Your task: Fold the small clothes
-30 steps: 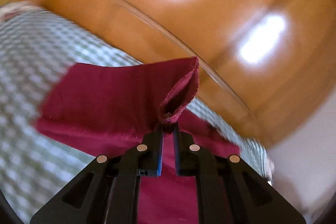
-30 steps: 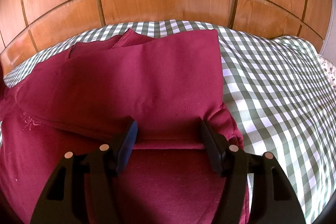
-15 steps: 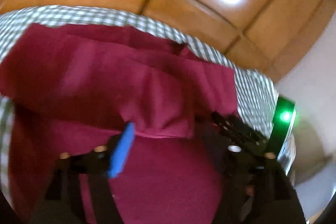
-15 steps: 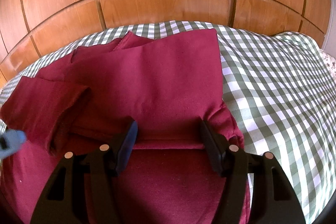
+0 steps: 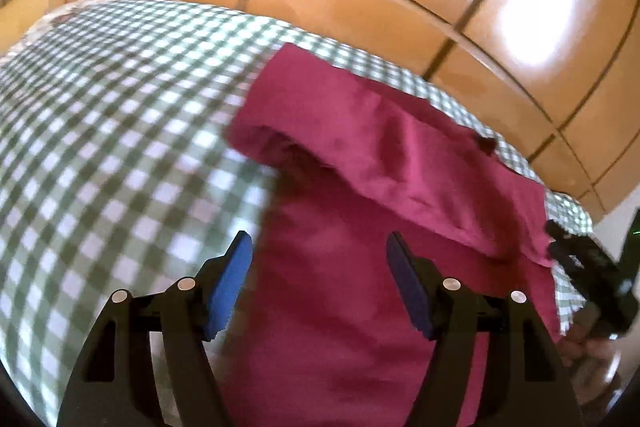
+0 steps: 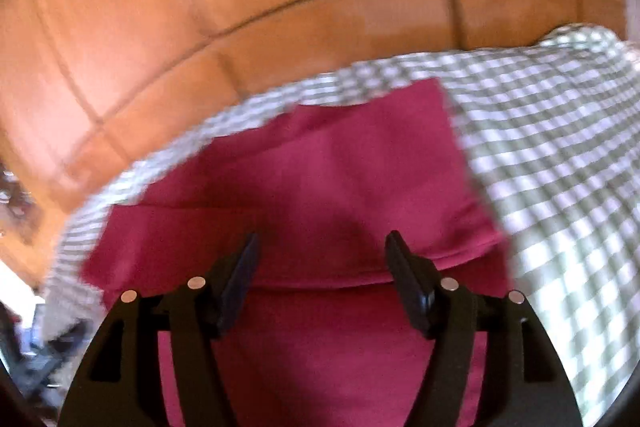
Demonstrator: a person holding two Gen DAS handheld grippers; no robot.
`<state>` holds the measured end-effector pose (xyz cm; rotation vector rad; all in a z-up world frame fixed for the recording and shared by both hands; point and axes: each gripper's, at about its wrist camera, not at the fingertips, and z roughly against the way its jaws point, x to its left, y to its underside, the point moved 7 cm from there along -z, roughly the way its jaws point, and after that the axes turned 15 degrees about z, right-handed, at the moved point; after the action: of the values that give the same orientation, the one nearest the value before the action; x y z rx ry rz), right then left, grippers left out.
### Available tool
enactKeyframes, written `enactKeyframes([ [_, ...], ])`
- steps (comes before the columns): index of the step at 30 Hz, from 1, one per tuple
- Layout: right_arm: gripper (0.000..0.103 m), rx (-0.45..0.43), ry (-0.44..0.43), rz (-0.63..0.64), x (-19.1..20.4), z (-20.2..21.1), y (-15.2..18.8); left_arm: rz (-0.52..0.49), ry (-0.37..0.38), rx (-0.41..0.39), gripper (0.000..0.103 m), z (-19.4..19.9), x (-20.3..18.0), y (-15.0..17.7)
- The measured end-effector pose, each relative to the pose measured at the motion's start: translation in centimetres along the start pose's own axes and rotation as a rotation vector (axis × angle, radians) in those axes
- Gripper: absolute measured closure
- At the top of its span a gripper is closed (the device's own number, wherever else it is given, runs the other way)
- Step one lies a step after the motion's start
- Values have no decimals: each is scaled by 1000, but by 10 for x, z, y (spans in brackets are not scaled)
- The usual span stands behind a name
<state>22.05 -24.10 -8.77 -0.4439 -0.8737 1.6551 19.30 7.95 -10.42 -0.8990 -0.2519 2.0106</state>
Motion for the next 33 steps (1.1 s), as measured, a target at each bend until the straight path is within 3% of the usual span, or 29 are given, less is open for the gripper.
enactKeyframes([
  [2,43,42,-32,54,25,-13,1,11,-20,-14,35,3,9,-3],
  [5,45,132,-2,121,46,-43,8,4,-57,-25,35,3,17,-5],
  [7,64,161,34,144,49,-53,11,-11,-75,-27,34,1,20,-5],
  [8,69,160,50,159,50,-54,10,-26,-98,-30,34,-1,22,-5],
  [9,90,152,34,171,53,-52,6,-39,-119,-31,34,-4,24,-6],
  [10,96,151,22,176,54,-50,2,-46,-130,-33,34,-6,25,-7],
  [17,96,-77,87,269,66,10,-75,-31,-206,-23,34,-30,29,-29],
  [20,96,-148,115,277,59,27,-105,-1,-225,-24,34,-40,27,-40],
  [23,96,-180,175,284,40,41,-112,-14,-275,-20,34,-55,24,-48],
  [27,96,-110,259,227,-13,25,-94,-2,-291,-12,30,-66,28,-50],
  [33,96,110,276,97,-68,-39,-23,-34,-308,-19,28,-66,25,-42],
])
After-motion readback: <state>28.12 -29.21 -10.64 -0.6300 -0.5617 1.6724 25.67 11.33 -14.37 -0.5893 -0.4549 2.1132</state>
